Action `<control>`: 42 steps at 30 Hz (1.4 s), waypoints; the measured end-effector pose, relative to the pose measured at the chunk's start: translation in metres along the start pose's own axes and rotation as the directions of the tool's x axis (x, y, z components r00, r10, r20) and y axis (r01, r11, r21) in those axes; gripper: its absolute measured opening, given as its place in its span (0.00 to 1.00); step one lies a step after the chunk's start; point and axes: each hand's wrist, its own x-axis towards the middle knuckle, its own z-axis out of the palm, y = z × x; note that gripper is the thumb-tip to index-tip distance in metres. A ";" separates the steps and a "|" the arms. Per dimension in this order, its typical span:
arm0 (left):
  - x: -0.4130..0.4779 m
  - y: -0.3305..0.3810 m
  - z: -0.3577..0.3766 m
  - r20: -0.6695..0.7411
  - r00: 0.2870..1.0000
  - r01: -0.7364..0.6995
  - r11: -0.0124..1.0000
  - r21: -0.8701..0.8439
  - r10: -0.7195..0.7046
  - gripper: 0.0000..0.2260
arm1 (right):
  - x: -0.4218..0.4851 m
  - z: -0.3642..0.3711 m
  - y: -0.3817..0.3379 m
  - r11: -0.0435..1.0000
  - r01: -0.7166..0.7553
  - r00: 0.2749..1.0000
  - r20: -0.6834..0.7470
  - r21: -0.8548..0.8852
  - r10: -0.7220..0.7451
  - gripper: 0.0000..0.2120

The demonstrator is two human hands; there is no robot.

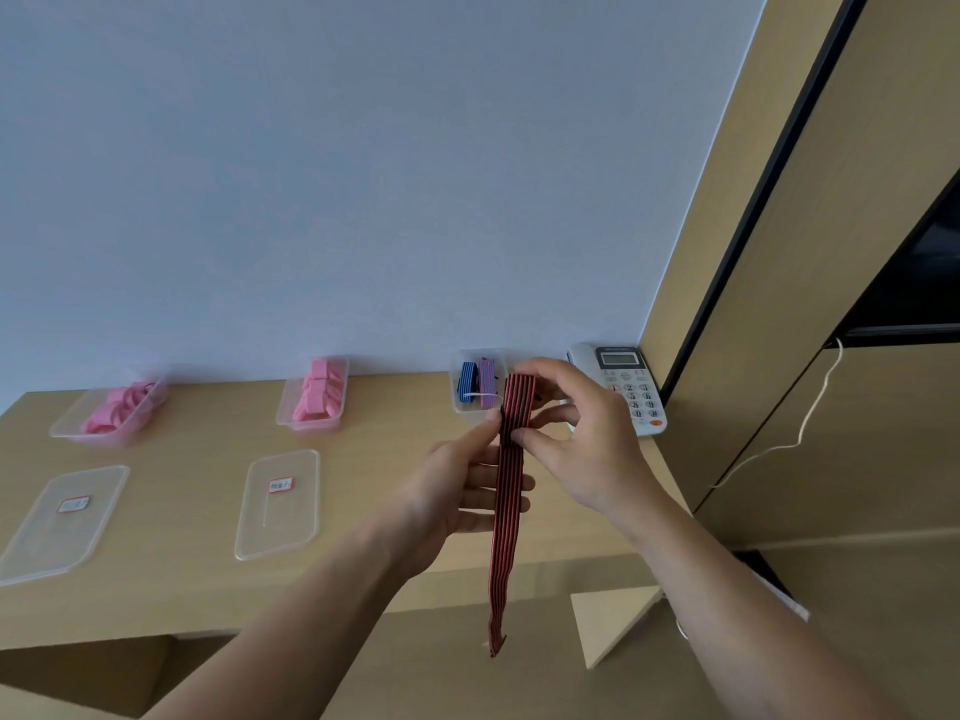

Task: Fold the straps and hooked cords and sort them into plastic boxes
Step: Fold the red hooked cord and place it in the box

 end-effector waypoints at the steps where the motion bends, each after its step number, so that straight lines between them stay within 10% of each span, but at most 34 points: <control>1: 0.001 0.001 0.001 0.001 1.000 0.004 1.000 -0.010 -0.004 0.32 | -0.002 0.001 0.000 0.999 0.030 1.000 -0.004 -0.035 -0.030 0.26; 23: 0.013 0.021 -0.016 -0.003 0.983 -0.184 0.978 -0.100 0.185 0.06 | -0.039 0.015 0.016 0.896 0.344 0.932 -0.012 -0.280 -0.362 0.10; 29: 0.010 0.018 -0.015 -0.013 0.964 -0.265 0.964 -0.017 0.265 0.06 | -0.025 0.011 0.007 0.943 0.253 0.965 -0.014 -0.216 -0.262 0.09; 36: 0.003 0.022 -0.012 -0.042 0.949 -0.314 0.949 -0.028 0.312 0.13 | -0.005 0.002 -0.002 0.979 -0.200 0.950 0.236 -0.035 0.202 0.29; 42: 0.000 0.019 -0.012 -0.012 0.962 -0.273 0.956 -0.106 0.274 0.24 | 0.005 -0.004 -0.004 0.970 -0.242 0.941 0.251 0.033 0.226 0.24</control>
